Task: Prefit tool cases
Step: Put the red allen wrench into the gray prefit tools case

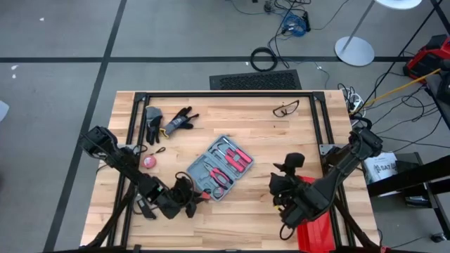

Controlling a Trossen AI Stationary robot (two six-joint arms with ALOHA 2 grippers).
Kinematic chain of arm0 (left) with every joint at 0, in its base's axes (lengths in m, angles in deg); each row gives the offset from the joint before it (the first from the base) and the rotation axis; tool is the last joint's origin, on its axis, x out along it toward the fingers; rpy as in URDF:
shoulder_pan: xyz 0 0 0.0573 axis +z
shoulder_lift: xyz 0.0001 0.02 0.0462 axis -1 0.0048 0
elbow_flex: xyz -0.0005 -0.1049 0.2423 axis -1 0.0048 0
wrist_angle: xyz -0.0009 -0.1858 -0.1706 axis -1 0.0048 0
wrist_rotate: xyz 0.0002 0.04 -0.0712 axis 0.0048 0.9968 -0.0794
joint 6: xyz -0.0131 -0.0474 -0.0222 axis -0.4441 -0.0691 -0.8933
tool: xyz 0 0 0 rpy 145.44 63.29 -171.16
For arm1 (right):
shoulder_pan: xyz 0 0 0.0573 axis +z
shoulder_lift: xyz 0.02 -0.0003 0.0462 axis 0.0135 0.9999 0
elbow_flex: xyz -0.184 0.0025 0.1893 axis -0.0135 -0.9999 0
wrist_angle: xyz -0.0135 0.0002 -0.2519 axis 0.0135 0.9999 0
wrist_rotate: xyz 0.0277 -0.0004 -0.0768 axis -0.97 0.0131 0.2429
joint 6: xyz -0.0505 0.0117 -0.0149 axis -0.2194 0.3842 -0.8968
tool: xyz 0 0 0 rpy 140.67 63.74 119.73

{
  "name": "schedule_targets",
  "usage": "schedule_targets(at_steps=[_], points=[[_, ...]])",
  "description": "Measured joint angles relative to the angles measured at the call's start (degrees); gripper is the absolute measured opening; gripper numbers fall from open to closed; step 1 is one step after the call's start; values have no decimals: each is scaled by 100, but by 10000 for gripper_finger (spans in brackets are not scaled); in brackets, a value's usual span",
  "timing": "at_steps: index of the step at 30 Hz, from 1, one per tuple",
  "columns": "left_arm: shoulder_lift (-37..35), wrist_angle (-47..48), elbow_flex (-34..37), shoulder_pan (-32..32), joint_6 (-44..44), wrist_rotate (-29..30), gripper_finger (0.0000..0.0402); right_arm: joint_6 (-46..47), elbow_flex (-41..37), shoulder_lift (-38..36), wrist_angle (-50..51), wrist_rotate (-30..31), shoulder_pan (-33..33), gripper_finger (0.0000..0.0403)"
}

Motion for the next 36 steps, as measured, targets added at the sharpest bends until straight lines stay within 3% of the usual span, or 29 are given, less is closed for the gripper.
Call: schedule_targets(at_steps=[30,36], points=[[195,-776,87,505,645,-406,130,514,-2,7,3,20,260,164],[193,-862,82,624,779,-400,130,780,-789,8,-655,400,-56,164]])
